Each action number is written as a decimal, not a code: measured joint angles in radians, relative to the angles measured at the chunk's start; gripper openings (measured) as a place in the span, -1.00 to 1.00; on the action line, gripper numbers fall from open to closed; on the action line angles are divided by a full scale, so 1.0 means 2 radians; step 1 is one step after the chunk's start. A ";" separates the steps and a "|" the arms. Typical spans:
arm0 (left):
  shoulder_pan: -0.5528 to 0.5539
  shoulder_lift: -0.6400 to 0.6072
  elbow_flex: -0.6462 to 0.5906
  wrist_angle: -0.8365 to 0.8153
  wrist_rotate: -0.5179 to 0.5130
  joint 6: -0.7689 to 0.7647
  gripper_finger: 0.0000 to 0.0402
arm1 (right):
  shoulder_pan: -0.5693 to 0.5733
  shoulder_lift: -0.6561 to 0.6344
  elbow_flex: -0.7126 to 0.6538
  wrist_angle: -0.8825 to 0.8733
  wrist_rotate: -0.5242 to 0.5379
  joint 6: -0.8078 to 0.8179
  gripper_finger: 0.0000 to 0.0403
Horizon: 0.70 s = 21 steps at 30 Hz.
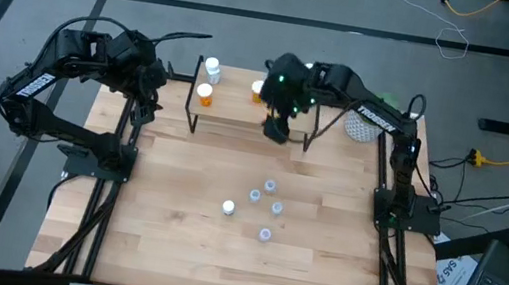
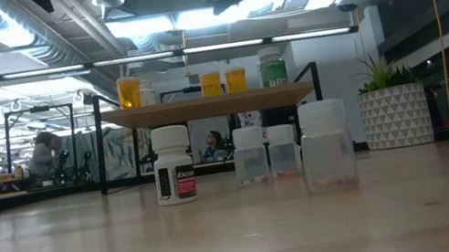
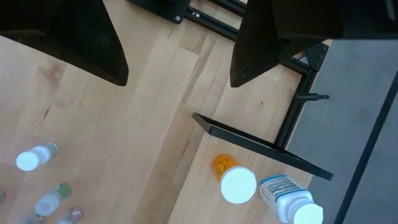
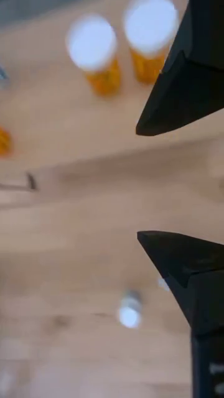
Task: Pick and place medicine bottles onto shelf by color
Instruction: Put the transparent medicine bottle on the shelf
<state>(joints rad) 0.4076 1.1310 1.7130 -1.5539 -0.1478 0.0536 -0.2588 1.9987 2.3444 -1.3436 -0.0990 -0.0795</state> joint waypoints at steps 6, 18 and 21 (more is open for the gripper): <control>0.000 0.000 0.000 0.000 0.000 0.000 0.39 | 0.041 0.000 0.000 -0.043 0.000 0.014 0.32; 0.000 0.000 0.000 0.000 0.000 -0.001 0.39 | 0.110 -0.001 -0.002 -0.113 -0.002 -0.010 0.32; 0.000 0.000 0.000 0.000 0.000 -0.001 0.39 | 0.120 -0.004 -0.003 -0.114 -0.022 -0.013 0.32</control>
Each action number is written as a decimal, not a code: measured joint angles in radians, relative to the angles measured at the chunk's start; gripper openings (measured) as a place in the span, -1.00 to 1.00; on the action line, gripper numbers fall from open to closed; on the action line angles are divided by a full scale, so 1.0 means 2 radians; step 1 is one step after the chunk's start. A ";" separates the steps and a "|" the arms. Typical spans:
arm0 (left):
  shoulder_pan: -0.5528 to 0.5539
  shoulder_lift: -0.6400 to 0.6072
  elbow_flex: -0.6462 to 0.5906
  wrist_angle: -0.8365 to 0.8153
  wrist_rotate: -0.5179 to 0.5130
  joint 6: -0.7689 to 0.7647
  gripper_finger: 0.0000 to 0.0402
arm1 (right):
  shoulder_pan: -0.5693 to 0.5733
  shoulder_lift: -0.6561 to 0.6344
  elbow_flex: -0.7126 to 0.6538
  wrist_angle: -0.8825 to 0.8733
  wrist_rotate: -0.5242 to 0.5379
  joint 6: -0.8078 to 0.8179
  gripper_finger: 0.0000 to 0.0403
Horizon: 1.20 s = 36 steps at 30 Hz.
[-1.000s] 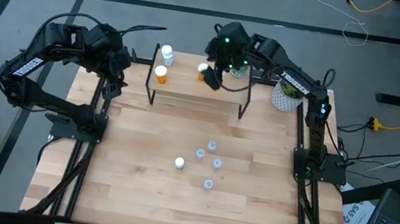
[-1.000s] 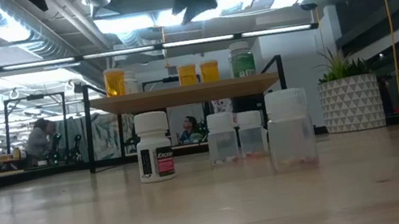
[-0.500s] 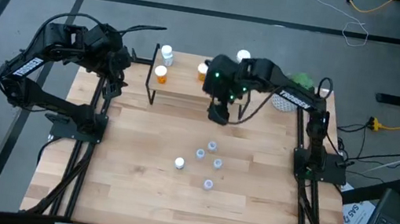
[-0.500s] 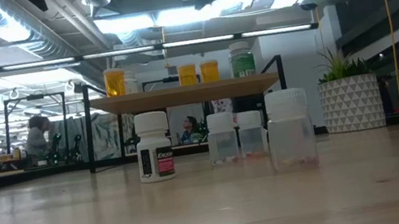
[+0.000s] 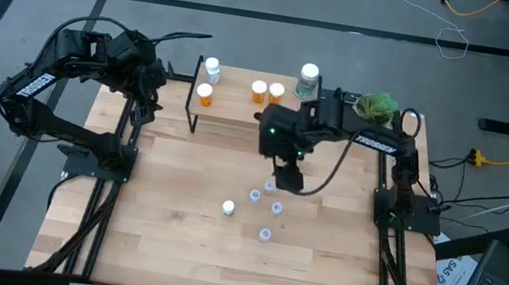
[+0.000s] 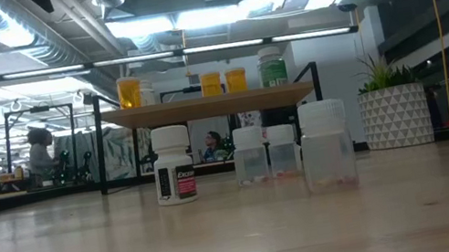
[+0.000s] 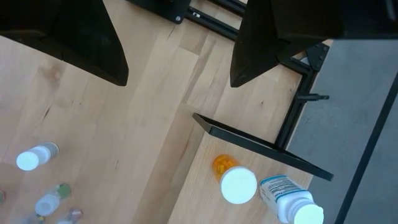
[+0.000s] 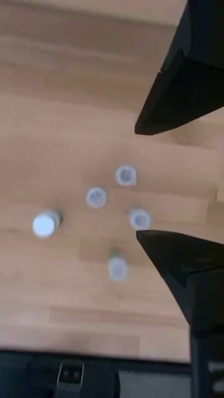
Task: Pick and place medicine bottles onto shelf by color
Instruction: Put the transparent medicine bottle on the shelf
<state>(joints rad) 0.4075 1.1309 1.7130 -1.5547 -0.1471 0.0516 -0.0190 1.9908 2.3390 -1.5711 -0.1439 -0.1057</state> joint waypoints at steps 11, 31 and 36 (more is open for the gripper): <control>0.000 0.000 0.000 -0.006 0.000 -0.011 0.39 | 0.051 -0.015 0.000 0.000 -0.013 0.002 0.32; 0.000 0.000 0.000 -0.008 0.000 -0.013 0.39 | 0.107 -0.191 -0.313 0.108 0.028 0.149 0.32; 0.000 0.000 0.000 -0.003 0.000 -0.013 0.39 | 0.135 -0.273 -0.461 0.264 0.029 0.195 0.32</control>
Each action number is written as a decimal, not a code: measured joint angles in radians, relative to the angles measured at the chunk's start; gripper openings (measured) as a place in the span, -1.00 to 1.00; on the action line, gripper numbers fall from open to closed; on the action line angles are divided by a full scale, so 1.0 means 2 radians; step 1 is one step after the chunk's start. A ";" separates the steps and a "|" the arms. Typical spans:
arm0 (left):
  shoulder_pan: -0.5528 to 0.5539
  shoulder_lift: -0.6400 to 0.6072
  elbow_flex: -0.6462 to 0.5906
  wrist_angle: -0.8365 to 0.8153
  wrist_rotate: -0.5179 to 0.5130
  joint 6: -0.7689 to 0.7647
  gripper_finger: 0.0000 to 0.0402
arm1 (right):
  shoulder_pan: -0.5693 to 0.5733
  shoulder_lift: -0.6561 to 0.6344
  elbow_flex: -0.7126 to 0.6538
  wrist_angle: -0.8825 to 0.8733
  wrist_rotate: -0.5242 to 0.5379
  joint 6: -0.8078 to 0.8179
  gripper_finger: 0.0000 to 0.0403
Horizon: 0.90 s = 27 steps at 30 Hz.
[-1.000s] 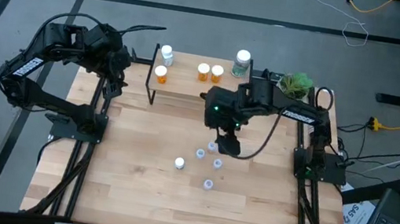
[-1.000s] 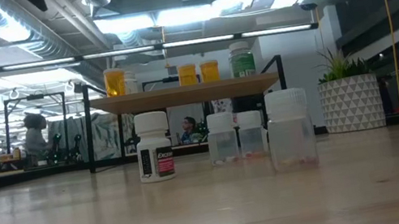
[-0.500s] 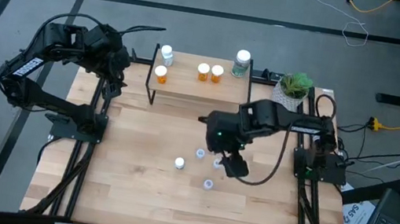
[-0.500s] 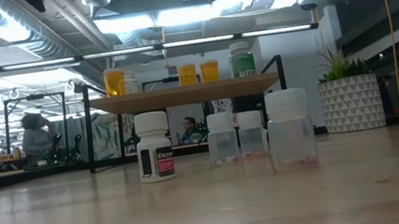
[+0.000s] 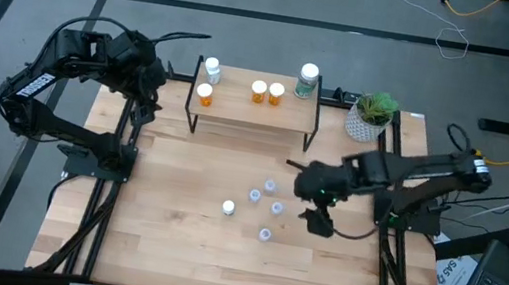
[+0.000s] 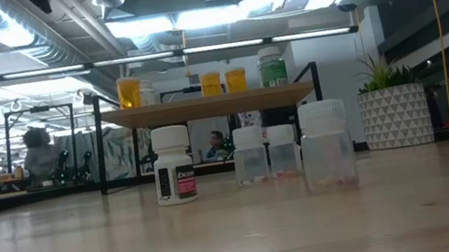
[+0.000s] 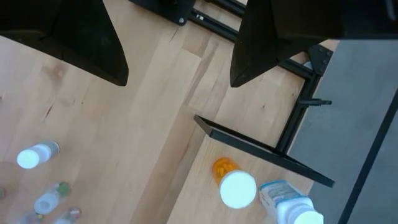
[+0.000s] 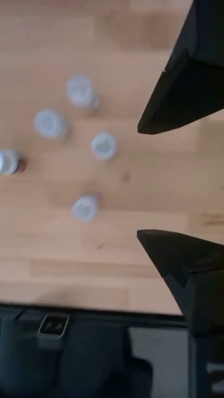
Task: Pick and place medicine bottles onto shelf by color
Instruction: Put the transparent medicine bottle on the shelf
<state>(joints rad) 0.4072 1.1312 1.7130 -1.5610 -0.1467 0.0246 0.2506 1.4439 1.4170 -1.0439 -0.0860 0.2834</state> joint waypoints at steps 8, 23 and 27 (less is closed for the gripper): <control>0.000 0.001 0.000 0.008 0.000 -0.003 0.39 | 0.023 -0.033 -0.144 0.214 0.006 0.028 0.32; -0.055 0.001 0.000 0.062 0.070 -0.021 0.39 | 0.035 -0.012 -0.227 0.425 0.020 0.026 0.32; -0.096 0.011 0.000 0.107 0.083 -0.004 0.39 | 0.049 -0.012 -0.227 0.436 0.045 0.027 0.32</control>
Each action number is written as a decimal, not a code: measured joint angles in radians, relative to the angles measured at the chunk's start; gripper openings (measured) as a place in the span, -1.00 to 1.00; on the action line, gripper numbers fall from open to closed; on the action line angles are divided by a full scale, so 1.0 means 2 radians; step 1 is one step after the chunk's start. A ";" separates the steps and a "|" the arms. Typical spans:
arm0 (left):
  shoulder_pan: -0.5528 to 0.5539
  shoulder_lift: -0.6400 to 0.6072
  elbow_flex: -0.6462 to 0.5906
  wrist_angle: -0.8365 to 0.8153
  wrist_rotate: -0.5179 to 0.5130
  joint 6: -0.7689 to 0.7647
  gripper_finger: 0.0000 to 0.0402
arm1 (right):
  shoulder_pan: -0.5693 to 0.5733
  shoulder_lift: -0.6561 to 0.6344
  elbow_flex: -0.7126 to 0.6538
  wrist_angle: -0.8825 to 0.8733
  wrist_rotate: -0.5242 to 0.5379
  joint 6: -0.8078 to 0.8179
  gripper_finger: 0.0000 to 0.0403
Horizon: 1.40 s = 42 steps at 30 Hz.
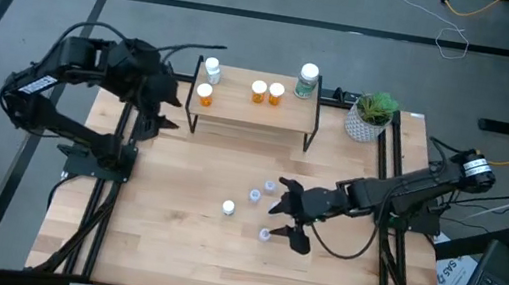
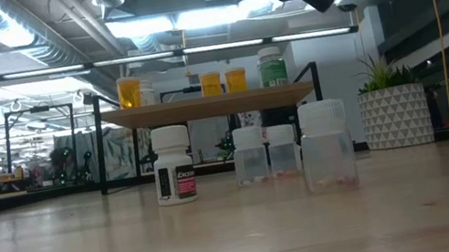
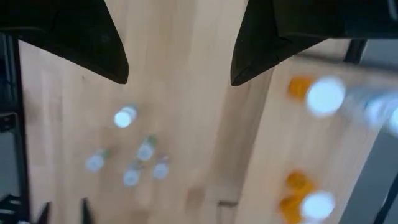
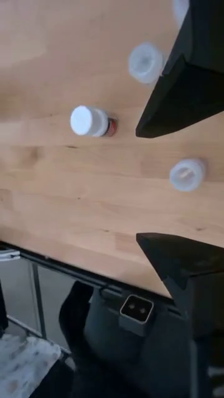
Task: Pick and place medicine bottles onto shelf by color
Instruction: Put the transparent medicine bottle on the shelf
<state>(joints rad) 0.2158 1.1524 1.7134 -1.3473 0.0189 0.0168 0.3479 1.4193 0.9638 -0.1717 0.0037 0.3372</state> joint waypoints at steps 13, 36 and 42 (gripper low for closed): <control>-0.069 0.068 0.000 0.033 -0.001 0.049 0.39 | 0.013 0.077 0.000 -0.070 0.116 0.046 0.32; -0.071 0.196 0.000 0.039 -0.018 0.100 0.39 | -0.007 0.150 0.000 -0.103 0.182 0.079 0.27; -0.071 0.203 0.000 0.037 -0.028 0.103 0.39 | -0.012 0.151 0.000 -0.095 0.181 0.091 0.08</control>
<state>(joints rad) 0.0734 1.5588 1.7130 -1.2739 -0.0372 0.2226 0.3231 1.7206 0.9646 -0.3618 0.3660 0.5196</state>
